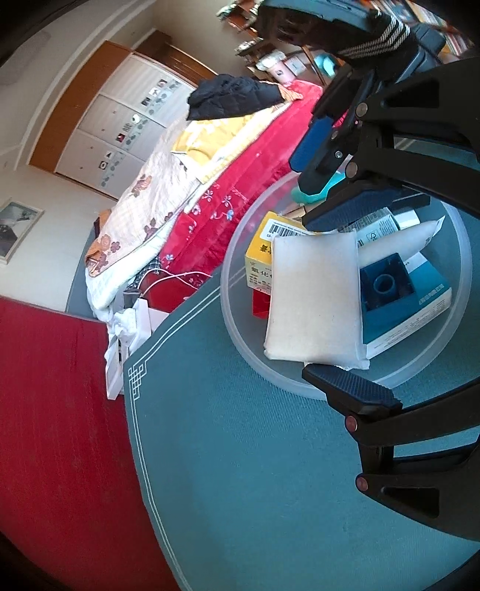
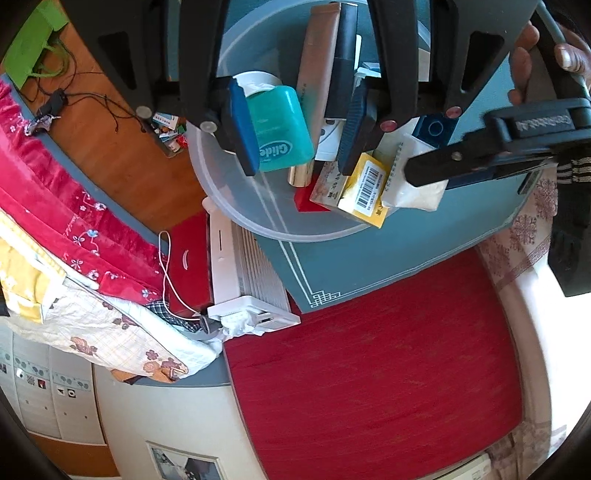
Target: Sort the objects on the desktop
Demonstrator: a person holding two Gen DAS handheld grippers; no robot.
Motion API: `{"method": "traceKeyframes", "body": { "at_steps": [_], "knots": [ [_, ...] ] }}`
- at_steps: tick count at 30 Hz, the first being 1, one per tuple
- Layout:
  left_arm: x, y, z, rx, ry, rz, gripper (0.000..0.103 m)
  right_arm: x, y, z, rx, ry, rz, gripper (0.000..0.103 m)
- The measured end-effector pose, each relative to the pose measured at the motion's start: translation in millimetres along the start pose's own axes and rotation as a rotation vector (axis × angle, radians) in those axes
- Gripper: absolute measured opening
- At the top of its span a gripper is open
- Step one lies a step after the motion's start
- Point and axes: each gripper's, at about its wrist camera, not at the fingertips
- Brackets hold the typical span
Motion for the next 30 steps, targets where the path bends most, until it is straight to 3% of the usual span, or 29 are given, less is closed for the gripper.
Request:
{"method": "traceKeyframes", "body": {
  "at_steps": [9,13,17,23,30],
  "knots": [
    [-2,-3,-17,0.032,0.039,-0.029,0.077,2,-1,-3,-0.001,0.018,0.005,0.065],
    [-7,6,-21,0.142,0.049,0.037,0.077,1,-1,-6,0.003,0.024,0.017,0.081],
    [-19,20,-25,0.272,0.051,0.116,0.077,1,-1,-10,0.005,0.026,0.028,0.084],
    [-35,19,-42,0.325,0.098,0.051,0.080,-2,3,-18,-0.018,0.022,0.056,0.088],
    [-50,31,-68,0.531,0.181,0.101,0.086,-19,-2,-36,-0.058,0.025,0.035,0.089]
  ]
}}
Point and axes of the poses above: each gripper's, at about its wrist camera, not at the fingertips, and z roughly the way its jaws point, y to its right, x to its top, and after that the axes turned 10 degrees about z, right-handed
